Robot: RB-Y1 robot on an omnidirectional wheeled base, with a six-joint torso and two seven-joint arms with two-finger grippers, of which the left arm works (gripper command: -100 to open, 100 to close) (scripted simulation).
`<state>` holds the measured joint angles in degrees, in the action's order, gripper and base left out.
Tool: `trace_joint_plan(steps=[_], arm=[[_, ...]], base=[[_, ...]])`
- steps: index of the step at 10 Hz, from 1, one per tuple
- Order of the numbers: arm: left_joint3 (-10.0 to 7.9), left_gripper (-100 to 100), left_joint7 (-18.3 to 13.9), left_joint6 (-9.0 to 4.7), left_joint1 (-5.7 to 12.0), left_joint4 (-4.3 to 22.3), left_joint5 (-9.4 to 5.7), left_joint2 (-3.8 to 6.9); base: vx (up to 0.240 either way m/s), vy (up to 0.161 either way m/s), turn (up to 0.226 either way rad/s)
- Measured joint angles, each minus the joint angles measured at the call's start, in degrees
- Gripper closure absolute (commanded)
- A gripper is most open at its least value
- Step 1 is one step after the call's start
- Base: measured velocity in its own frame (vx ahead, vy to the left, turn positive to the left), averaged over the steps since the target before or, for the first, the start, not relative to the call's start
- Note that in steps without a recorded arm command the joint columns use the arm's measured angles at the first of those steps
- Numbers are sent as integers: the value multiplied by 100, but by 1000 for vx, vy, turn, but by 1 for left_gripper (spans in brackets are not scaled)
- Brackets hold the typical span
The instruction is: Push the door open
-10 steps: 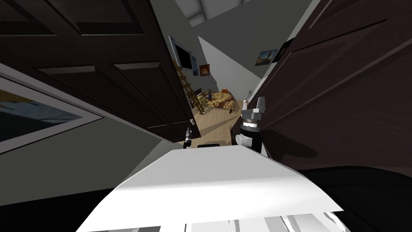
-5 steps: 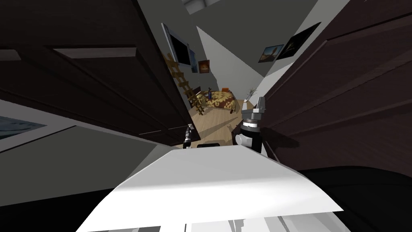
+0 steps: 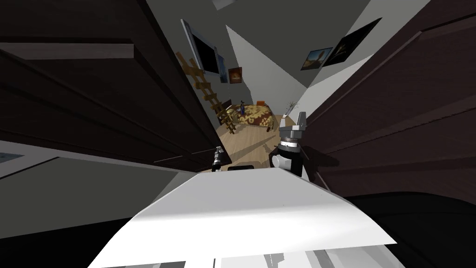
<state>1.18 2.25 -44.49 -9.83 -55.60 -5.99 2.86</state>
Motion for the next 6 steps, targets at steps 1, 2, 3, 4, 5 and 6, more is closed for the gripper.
trace_joint_plan(steps=[1,2,3,4,5,6], arm=[[-2,100,0,5,9,-4,-1,3],[0,100,2,9,7,-1,1,3],[2,100,3,13,1,4,2,1],[4,100,3,16,-4,8,3,0],[4,100,2,17,-7,11,2,-1],[-18,100,13,50,-33,3,-29,24]], base=[[-18,1,-4],[-12,-1,2],[-7,-2,3],[0,0,0],[92,-30,-6],[175,-18,15]])
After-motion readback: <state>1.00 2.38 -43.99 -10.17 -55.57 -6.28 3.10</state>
